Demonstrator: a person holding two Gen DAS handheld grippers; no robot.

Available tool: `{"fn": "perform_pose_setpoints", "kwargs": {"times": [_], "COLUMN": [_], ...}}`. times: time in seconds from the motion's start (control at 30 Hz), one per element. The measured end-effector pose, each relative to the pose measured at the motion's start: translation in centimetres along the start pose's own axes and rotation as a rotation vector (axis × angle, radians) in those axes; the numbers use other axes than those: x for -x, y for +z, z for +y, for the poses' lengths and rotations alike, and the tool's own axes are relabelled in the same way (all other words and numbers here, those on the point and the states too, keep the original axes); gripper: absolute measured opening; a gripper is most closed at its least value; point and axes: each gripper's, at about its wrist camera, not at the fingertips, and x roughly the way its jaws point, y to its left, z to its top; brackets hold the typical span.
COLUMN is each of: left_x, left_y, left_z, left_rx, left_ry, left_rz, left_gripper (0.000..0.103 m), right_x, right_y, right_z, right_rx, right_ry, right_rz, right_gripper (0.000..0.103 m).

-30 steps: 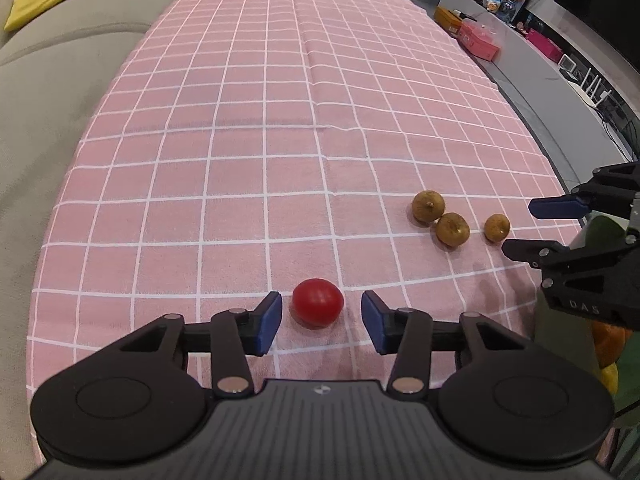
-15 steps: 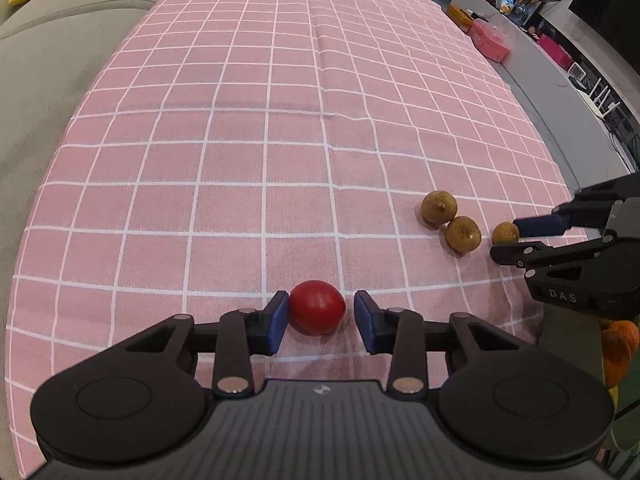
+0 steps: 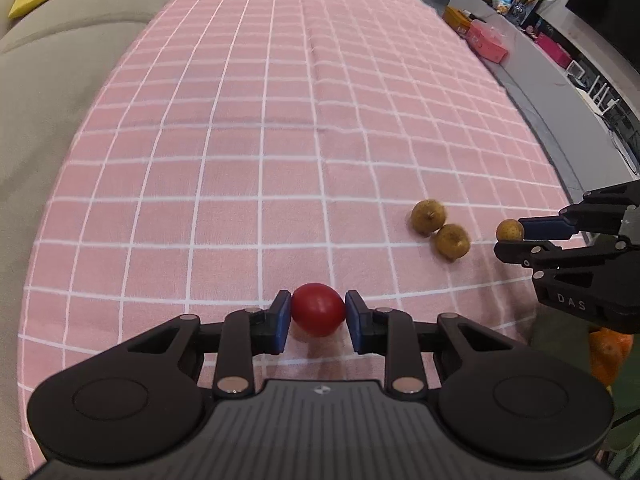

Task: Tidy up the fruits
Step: 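Close the left tool on the red cherry tomato while the right tool grasps a brown kiwi, then carry the tomato with the left tool and the kiwi with the right tool over the colander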

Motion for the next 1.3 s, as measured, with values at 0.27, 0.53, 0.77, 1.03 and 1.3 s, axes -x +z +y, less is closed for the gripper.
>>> {"fn": "perform_pose_setpoints", "kwargs": {"times": [0.27,0.53,0.77,1.03,1.3], "left_x": [3.7,7.1,8.1,6.3,3.7], "left_y": [0.6,0.6,-0.5,-2.4,-4.5], "left_z": [-2.3,-6.6,-11.1,-15.5,-17.6], "left_rx": [-0.062,-0.126,-0.204,-0.251,-0.292], "left_ry": [-0.023,-0.118,-0.233,-0.351,-0.343], "left_rz": [-0.073,-0.117,-0.099,0.028,0.169], "left_gripper": [0.032,0.032,0.032,0.032,0.032], "right_x": [6.2,11.9,15.1,15.6,12.9], "right_y": [-1.8,-6.0,-11.8,-17.5,-19.2], "right_z": [0.0,-0.2,-2.0,-3.8,-3.4], "right_rx": [-0.115,-0.219,-0.285,-0.394,-0.451], "right_ry": [0.043,0.078,0.064,0.089,0.157], "right_rz": [-0.184,-0.305,-0.298,-0.197,-0.082], "right_gripper": [0.021,0.021,0.021,0.021,0.021]}}
